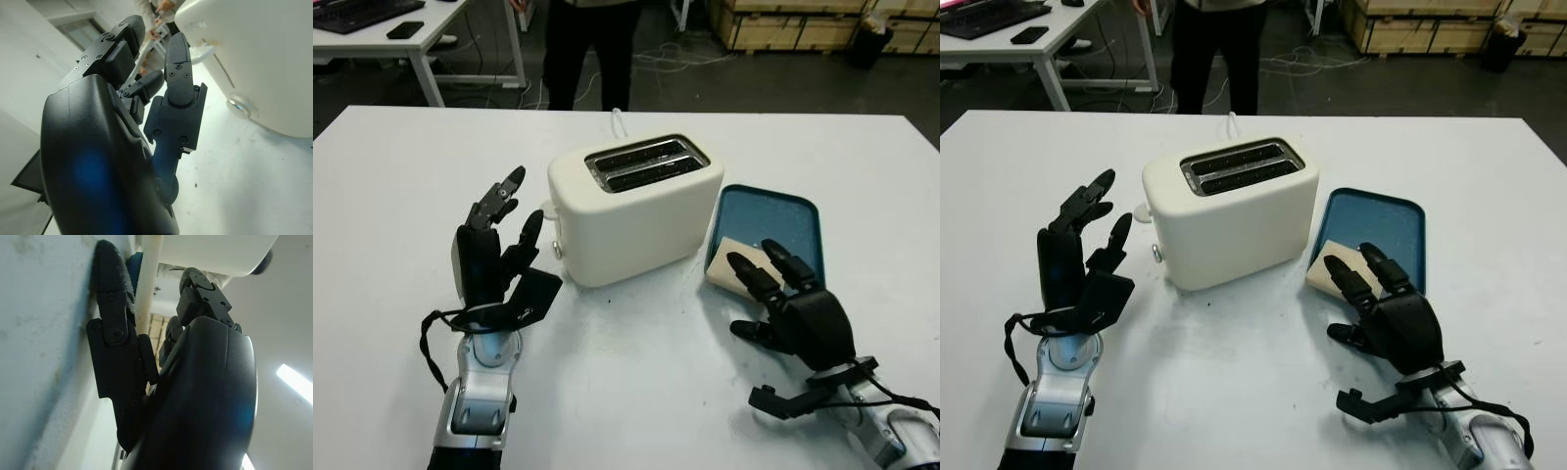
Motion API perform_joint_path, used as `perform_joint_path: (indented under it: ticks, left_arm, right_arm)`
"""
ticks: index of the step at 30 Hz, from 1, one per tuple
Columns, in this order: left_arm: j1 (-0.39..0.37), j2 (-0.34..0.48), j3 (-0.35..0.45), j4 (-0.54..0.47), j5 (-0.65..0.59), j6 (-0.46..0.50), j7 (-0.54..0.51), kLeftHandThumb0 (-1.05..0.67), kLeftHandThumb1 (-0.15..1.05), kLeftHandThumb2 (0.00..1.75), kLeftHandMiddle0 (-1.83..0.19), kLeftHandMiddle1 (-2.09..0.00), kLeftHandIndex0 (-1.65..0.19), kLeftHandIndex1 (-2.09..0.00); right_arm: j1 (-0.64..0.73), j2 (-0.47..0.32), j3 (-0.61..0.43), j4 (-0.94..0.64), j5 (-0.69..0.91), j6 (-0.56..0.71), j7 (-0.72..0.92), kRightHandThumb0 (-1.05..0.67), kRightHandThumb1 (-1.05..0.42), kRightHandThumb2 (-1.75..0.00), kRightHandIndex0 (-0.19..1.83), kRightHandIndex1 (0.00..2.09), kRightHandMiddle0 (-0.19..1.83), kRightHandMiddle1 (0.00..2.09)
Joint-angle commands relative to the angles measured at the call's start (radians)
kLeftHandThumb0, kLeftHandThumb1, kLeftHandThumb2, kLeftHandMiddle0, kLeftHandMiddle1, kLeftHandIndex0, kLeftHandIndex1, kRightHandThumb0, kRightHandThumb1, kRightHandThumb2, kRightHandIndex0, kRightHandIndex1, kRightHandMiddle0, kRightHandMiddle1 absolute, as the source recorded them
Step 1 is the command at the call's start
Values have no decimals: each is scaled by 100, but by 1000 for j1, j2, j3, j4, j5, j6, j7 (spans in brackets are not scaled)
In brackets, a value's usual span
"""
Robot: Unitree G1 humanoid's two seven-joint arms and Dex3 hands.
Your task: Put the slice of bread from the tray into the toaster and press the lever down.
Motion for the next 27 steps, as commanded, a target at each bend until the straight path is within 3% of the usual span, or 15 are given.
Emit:
perform_joint_path:
  ticks: [1,14,27]
  left_arm:
    - [-4,3,-5,-12,-2,-6,-6,-34,92,37,-33,-91,-61,-2]
    - [-5,13,-12,1,-4,-31,-1,-36,92,37,-32,-92,-62,-2]
    - [-5,11,-9,-3,5,-31,4,-37,92,38,-32,-94,-62,-2]
  right_arm:
    - [-20,-20,33,47,-26,28,-41,-64,-92,-13,14,3,24,2]
    - [-71,-55,117,109,-18,106,-121,-55,-92,-27,14,2,26,1]
    - [-14,-63,104,-79,-7,318,85,-57,-92,-27,16,5,32,3]
